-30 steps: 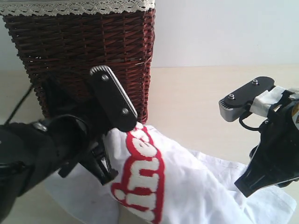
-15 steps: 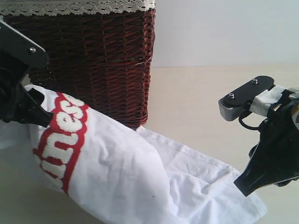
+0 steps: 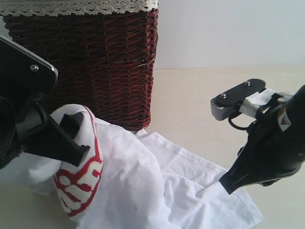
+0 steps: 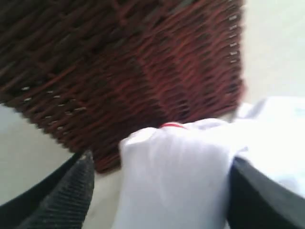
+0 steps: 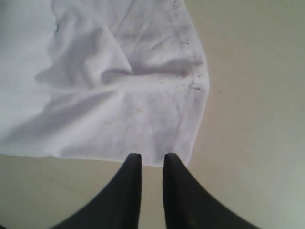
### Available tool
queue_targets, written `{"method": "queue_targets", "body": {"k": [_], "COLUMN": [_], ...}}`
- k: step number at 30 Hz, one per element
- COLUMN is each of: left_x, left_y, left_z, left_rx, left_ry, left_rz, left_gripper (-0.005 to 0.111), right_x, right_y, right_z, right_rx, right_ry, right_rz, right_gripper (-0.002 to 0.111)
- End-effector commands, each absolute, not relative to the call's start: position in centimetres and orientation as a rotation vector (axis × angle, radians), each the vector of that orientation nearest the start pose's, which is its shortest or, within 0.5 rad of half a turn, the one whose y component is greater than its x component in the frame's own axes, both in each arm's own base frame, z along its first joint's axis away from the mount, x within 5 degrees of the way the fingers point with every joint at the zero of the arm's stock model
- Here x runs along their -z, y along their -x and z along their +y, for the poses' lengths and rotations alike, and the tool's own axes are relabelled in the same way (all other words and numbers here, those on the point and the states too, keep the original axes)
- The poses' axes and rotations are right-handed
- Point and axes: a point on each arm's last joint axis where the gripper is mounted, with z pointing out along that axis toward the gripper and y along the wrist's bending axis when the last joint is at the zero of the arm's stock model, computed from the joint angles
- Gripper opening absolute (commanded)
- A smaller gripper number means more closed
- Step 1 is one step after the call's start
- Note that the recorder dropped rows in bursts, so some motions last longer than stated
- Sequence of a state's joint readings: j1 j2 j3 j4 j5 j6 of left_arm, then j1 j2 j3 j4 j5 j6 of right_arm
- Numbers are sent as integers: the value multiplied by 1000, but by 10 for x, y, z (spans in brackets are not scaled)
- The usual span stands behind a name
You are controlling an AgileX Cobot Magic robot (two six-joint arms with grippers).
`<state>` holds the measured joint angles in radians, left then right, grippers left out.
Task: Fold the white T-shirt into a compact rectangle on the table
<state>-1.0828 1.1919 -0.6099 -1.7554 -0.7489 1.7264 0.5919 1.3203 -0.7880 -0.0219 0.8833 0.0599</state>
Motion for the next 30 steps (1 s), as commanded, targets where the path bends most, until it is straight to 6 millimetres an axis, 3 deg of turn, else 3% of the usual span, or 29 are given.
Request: {"method": "queue_targets", "body": {"k": [1, 5, 12, 17, 19, 22, 27, 29, 30], "left_x": [-261, -263, -273, -262, -246, -227, -210, -203, -196], "left_y": [-141, -133, -114, -91, -89, -93, -97, -100, -105], "left_z": [-160, -143, -117, -129, -137, -142, -149, -150, -150], "left_rx": [99, 104, 317, 635, 663, 606, 540, 481, 399], "left_ry": [-672, -624, -527, -694, -751, -770, -821, -829, -813], "left_rz": [1927, 1912, 1859, 1851, 1913, 2002, 2080, 2106, 2137], "left_gripper": [69, 69, 69, 69, 68, 58, 23, 7, 0], "right_x": [-205, -187, -163, -139, -122, -111, -107, -110, -112], "right_y": [-192, -196, -210, -225, -230, -239, -256, -264, -273], "right_z": [138, 145, 149, 148, 150, 157, 165, 162, 150], "right_rx": [-189, -217, -143, 9, 38, 42, 45, 42, 43], "right_ry": [889, 974, 996, 869, 859, 860, 863, 830, 756], "right_rz": [2877, 2911, 2899, 2916, 2955, 2972, 2949, 2940, 2953], "right_gripper": [11, 0, 0, 0, 0, 0, 0, 0, 0]}}
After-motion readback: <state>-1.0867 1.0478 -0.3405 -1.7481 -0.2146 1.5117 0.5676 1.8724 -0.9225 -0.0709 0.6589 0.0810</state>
